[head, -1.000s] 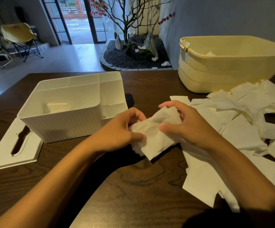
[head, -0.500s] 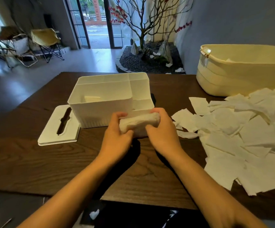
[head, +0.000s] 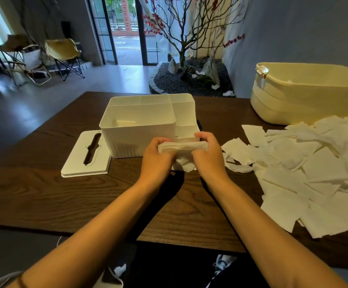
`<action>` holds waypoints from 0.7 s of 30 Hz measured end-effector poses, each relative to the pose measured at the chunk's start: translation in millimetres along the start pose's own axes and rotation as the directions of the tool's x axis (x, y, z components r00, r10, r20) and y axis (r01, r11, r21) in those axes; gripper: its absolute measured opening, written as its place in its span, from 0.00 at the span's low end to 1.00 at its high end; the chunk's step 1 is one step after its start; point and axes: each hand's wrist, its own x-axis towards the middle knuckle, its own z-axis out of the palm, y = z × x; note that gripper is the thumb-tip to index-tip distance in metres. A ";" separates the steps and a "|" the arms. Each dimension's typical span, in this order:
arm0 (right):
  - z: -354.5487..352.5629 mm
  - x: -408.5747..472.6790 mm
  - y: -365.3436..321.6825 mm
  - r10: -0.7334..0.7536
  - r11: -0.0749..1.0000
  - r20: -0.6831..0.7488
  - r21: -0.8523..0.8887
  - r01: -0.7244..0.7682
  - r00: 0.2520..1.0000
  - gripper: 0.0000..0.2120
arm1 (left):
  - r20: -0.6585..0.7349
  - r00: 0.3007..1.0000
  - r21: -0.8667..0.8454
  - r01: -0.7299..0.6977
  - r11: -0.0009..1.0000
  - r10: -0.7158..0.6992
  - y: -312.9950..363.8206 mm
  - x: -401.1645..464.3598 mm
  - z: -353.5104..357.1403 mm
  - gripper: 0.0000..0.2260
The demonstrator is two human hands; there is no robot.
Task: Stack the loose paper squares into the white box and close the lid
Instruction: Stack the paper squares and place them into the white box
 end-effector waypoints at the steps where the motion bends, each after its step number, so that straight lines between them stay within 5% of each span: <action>1: -0.1 0.5 -1.4 0.004 1.000 0.033 0.010 -0.004 0.999 0.25 | 0.043 0.998 -0.035 0.039 0.999 -0.037 0.7 -1.5 1.9 0.11; 3: -2.0 0.0 -6.1 -0.019 0.999 0.060 0.035 0.017 0.998 0.22 | 0.127 0.988 -0.117 0.108 0.987 -0.093 3.3 -5.8 5.0 0.13; 8: -16.8 0.0 -7.0 -0.129 0.991 0.154 -0.011 0.133 0.980 0.23 | 0.161 0.972 0.023 -0.178 0.984 0.172 5.7 0.6 -14.4 0.10; 12: -27.9 -0.2 -5.9 -0.070 0.986 0.406 -0.110 0.125 0.911 0.27 | 0.207 0.972 -0.027 -0.110 0.994 0.113 -3.8 4.5 -25.9 0.14; 16: -32.1 -0.9 -12.1 -0.096 0.965 0.470 -0.172 0.198 0.877 0.20 | 0.247 0.966 -0.072 -0.058 0.996 0.075 -2.9 5.1 -27.4 0.14; 21: -35.7 1.5 -11.7 -0.093 0.979 0.436 -0.121 0.161 0.895 0.07 | 0.331 0.943 0.212 -0.097 0.973 0.022 2.8 9.1 -31.6 0.09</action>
